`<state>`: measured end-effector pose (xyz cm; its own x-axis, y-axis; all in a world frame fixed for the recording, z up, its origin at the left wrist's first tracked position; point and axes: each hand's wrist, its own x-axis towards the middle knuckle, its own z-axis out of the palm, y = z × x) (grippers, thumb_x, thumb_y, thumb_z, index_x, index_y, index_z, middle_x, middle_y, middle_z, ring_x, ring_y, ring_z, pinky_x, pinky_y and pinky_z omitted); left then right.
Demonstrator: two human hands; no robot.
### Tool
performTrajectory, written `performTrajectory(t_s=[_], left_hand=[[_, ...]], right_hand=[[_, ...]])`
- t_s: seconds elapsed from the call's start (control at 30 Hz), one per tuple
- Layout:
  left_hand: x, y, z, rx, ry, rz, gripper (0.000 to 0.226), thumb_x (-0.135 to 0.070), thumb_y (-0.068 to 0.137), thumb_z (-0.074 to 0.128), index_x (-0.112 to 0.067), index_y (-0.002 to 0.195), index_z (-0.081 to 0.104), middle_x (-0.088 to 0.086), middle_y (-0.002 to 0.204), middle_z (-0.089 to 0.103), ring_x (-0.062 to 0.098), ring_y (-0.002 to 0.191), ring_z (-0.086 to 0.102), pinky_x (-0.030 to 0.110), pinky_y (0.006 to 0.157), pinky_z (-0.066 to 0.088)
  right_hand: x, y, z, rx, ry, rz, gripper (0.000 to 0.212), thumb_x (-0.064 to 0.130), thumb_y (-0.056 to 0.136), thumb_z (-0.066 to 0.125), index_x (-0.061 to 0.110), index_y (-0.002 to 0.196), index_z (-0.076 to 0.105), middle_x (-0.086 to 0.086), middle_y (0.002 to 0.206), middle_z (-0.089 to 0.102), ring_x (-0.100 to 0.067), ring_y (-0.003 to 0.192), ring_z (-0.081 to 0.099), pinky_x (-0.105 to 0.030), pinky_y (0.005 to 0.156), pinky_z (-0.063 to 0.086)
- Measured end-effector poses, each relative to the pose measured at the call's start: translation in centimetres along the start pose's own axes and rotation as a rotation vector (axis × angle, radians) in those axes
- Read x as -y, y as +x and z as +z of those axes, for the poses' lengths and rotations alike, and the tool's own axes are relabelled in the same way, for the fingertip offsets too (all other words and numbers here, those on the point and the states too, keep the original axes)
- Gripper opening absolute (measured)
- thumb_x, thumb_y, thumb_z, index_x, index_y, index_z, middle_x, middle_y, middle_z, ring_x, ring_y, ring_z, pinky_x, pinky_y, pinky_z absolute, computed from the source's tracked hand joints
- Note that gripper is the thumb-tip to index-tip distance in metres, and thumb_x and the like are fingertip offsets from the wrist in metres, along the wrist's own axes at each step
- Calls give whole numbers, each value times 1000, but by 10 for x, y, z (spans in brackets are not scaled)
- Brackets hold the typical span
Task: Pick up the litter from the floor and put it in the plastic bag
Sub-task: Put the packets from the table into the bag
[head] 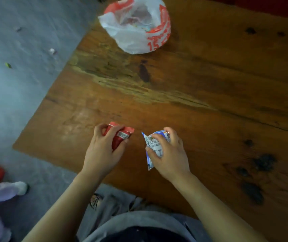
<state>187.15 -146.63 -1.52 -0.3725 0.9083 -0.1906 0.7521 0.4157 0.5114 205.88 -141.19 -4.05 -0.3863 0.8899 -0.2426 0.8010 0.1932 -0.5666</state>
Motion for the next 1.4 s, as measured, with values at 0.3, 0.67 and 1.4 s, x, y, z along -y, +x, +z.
performTrajectory(t_s=[0.3, 0.67, 1.4], left_hand=[[192, -66, -123, -203, -92, -135, 41, -43, 82, 59, -35, 121, 51, 5, 128, 39, 30, 108, 52, 38, 86, 45], [318, -65, -174, -224, -171, -284, 36, -44, 83, 59, -35, 118, 52, 7, 127, 38, 30, 101, 56, 42, 82, 52], [346, 264, -259, 91, 24, 128, 41, -47, 85, 54, -36, 124, 47, 3, 135, 35, 28, 109, 53, 37, 83, 47]], right_hand=[[211, -13, 130, 13, 28, -251, 43, 47, 84, 56, 28, 122, 52, -5, 143, 30, -24, 130, 31, -40, 103, 34], [306, 15, 204, 84, -10, -309, 40, 44, 82, 58, 25, 118, 56, -8, 141, 33, -27, 127, 36, -38, 103, 34], [390, 254, 203, -144, 105, 94, 47, 47, 85, 54, 28, 127, 47, -4, 147, 24, -25, 129, 32, -36, 97, 38]])
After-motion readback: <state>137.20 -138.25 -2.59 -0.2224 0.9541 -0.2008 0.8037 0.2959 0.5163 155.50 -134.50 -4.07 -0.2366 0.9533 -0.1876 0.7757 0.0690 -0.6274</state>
